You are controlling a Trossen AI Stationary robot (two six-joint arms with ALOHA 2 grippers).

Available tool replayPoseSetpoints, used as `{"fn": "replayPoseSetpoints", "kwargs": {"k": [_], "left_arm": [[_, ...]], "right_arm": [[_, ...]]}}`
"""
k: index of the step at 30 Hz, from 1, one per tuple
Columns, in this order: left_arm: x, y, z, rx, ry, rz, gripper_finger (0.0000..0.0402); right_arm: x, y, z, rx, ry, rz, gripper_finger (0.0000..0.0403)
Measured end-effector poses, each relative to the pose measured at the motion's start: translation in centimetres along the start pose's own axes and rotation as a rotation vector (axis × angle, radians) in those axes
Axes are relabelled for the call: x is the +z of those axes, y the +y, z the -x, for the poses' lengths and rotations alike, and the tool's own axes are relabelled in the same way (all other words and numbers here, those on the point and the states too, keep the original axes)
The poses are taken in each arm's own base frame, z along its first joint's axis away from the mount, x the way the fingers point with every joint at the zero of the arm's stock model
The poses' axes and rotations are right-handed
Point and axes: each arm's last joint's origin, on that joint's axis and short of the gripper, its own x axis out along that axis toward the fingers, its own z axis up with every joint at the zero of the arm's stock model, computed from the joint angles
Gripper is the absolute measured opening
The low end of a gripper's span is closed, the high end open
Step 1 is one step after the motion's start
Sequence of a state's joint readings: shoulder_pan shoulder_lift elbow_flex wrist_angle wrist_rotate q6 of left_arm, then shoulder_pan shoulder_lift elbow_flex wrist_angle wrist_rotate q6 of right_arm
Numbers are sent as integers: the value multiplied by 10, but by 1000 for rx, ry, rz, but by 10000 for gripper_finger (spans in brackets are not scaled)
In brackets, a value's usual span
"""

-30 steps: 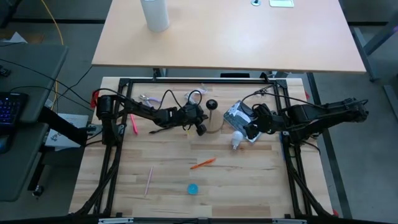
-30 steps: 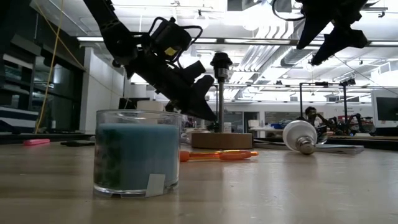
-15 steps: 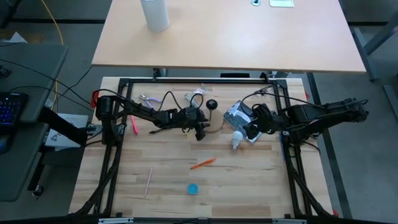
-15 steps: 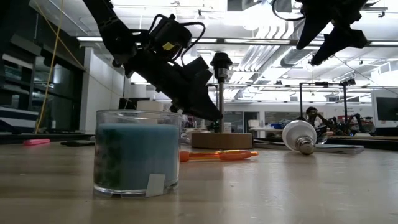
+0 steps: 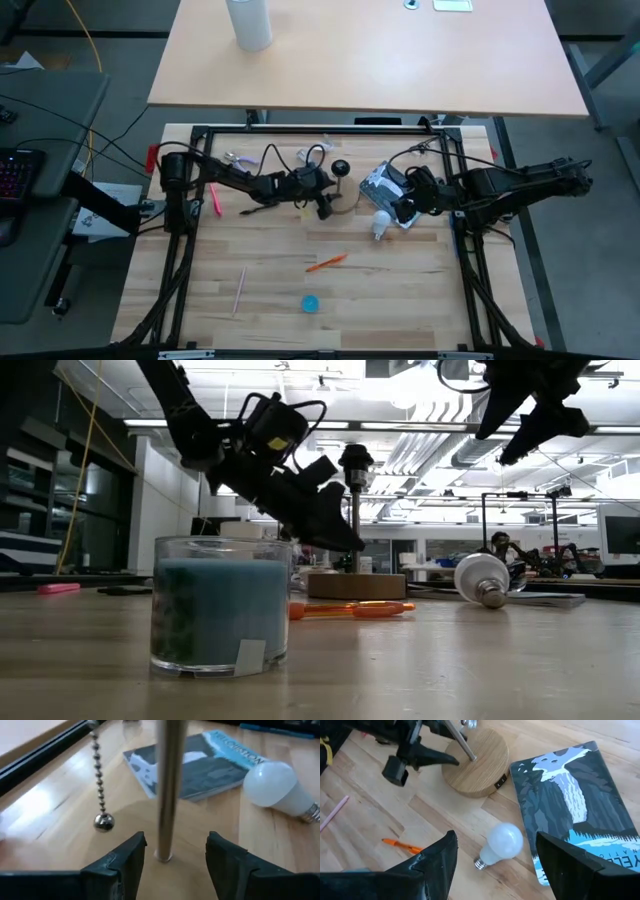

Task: Screw lightbulb
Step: Move the wooden lamp to the center of the table

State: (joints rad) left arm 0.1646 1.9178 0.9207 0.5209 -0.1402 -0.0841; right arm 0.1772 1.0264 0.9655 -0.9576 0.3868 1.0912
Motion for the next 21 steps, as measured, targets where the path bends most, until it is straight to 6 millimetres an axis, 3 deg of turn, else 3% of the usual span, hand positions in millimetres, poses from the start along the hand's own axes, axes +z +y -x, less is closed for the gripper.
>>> {"fn": "replayPoseSetpoints", "kwargs": {"k": [14,21], "left_arm": [[-16,-2,-19,-1,-70,48,183],[-9,-4,-23,37,-101,32,155]], "right_arm": [[0,1,0,5,-3,-10,261],[0,1,0,6,-3,-10,261]]}}
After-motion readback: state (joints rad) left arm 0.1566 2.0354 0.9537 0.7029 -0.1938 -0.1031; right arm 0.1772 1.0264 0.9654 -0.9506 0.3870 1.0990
